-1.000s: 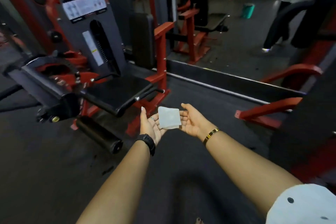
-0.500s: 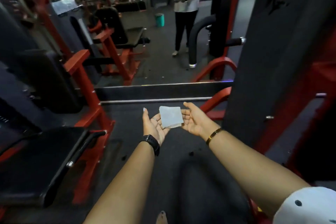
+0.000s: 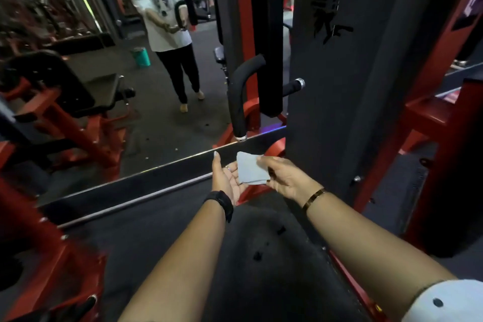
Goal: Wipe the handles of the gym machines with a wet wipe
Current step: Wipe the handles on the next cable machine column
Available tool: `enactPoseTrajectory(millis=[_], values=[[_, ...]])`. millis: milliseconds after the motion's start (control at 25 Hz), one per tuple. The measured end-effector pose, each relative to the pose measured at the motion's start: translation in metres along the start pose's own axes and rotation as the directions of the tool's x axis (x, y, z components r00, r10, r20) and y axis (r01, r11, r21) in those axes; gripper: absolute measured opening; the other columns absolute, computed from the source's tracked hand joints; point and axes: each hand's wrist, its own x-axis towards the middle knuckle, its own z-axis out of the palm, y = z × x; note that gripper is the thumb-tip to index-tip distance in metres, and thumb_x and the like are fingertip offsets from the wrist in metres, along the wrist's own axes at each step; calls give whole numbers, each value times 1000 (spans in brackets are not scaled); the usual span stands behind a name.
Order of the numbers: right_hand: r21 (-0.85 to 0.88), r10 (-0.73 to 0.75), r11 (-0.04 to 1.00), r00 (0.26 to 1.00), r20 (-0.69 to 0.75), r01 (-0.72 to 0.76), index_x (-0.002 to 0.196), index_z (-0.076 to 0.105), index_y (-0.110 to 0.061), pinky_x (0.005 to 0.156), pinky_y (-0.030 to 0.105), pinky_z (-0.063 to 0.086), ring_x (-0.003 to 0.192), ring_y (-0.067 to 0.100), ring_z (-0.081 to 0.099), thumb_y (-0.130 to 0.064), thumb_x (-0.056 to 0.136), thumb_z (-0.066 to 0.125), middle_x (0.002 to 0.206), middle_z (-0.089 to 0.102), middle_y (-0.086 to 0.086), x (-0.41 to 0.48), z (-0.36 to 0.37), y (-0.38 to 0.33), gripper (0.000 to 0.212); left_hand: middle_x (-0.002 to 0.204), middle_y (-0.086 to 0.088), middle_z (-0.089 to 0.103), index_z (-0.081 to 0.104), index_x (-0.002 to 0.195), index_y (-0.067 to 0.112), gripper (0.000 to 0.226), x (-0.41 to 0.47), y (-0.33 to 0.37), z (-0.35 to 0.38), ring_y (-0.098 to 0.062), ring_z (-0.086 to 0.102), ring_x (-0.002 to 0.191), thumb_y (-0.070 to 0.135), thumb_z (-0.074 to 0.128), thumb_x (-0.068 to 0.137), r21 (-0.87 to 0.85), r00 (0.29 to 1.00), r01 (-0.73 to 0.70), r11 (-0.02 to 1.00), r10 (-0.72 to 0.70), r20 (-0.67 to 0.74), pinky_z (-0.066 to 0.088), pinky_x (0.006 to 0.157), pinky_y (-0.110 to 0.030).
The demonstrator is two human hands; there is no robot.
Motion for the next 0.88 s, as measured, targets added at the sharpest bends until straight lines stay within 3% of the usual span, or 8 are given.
enactPoseTrajectory(millis=[160,320,400,440,520,600,760,880], values=[[-219,-51,976,992,-114,25,105,56,-2,74,34,56,86,26,66,-1,89,58,104,65,19,22,-4,-12,17,102,-18,69,62,106,1,79,25,2,11,-28,67,90,68,23,92,24,999,33,999,-33,-7,56,75,-36],[5,-165,986,977,-136,167,101,54,0,86,53,50,93,35,64,0,90,45,97,62,20,42,-1,-48,14,117,-15,65,63,111,8,63,50,22,28,-26,64,98,57,26,97,70,954,-198,978,209,-217,48,83,-31],[26,-372,924,912,-172,382,102,51,3,80,49,53,86,32,63,1,87,43,90,60,16,47,7,-81,17,133,-8,56,55,128,14,39,56,35,41,-22,53,122,37,39,101,246,768,-452,857,514,-381,41,93,-25],[-34,-501,863,843,-198,505,96,51,-3,74,41,52,78,24,60,2,86,45,84,57,10,47,11,-99,12,143,-6,45,44,140,15,42,54,39,47,-19,39,135,29,42,101,419,649,-542,728,680,-341,32,101,-18],[-282,-763,645,619,-186,710,94,48,-13,66,18,46,68,9,51,2,85,51,81,53,-4,38,22,-135,18,157,-6,19,20,151,12,59,58,40,56,-16,10,146,25,42,98,694,452,-616,373,889,-76,14,112,-17],[-520,-933,305,359,3,798,109,54,-12,67,5,38,72,4,51,3,84,53,92,58,-6,33,29,-161,29,158,-5,1,7,151,8,69,61,38,63,-16,-5,146,26,41,94,799,341,-598,70,924,174,3,119,-27],[-662,-901,-295,28,432,689,114,64,-5,87,28,46,98,25,64,6,74,57,110,68,8,67,41,-173,41,156,-3,-7,0,149,8,73,64,46,74,-14,-10,145,28,38,90,861,356,-480,-167,860,365,-3,119,-28],[-641,-810,-490,-37,585,591,101,68,-3,87,39,51,95,31,65,1,80,53,101,69,12,85,56,-160,26,156,2,-11,-6,147,15,74,64,48,75,-11,-9,144,24,40,90,875,411,-424,-234,811,415,13,117,-31]])
